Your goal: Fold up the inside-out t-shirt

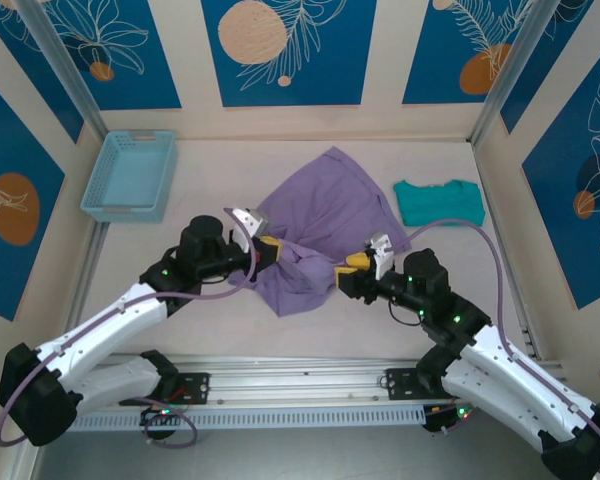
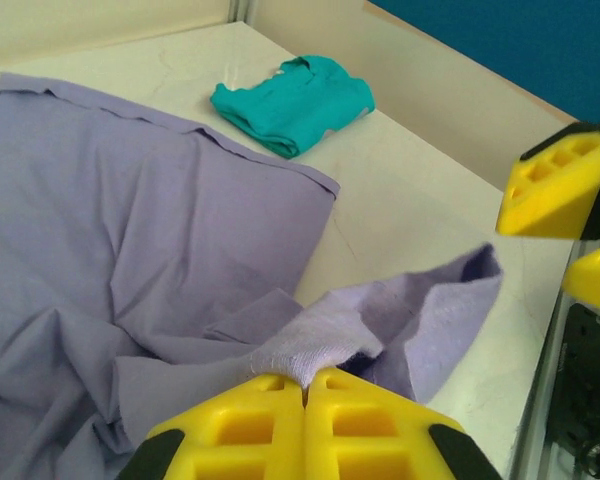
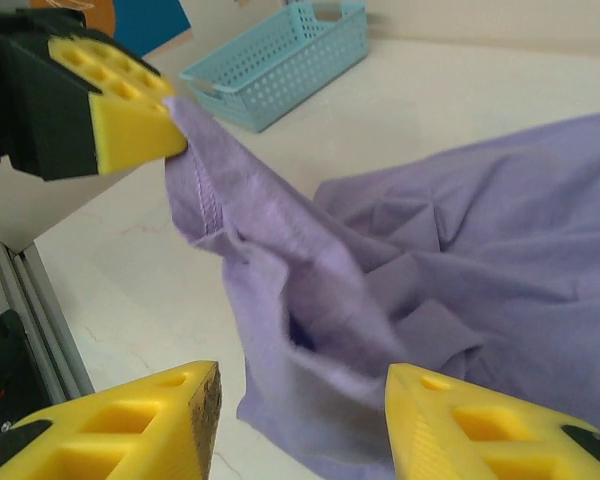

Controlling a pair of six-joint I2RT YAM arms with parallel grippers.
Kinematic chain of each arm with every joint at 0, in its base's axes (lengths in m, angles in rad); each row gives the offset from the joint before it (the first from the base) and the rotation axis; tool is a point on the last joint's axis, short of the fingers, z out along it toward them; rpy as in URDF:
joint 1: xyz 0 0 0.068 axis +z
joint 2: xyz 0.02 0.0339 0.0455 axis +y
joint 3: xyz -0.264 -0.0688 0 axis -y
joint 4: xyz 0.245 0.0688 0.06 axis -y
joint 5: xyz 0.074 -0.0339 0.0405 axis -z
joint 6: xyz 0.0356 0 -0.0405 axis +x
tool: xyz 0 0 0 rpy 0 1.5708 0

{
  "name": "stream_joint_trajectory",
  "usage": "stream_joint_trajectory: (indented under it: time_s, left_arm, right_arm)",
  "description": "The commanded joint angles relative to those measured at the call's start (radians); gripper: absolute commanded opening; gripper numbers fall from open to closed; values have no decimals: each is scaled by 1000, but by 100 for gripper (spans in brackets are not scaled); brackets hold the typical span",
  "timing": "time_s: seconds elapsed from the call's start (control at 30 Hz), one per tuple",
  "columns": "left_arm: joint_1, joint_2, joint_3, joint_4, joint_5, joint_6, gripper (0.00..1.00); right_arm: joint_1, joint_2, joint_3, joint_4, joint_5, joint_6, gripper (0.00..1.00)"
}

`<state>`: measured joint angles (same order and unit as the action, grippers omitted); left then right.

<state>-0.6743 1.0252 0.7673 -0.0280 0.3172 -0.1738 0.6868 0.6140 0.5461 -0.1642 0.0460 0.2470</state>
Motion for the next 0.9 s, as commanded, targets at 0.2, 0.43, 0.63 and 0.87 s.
stream_joint_trajectory:
  time_s: [0.2, 0.43, 0.63, 0.87]
  left_arm:
    - [7, -38, 27, -58, -3, 78, 0]
    - [7, -28, 36, -72, 0, 74, 0]
    - [7, -13, 50, -100, -15, 72, 0]
    - [6, -4, 55, -96, -13, 59, 0]
  right_arm:
    - [-5, 178, 131, -31, -38, -61, 51]
    - [17, 349, 112, 58, -179, 5, 58]
    - [77, 368, 61, 133, -168, 59, 59]
    - [175, 438, 52, 178, -34, 74, 57]
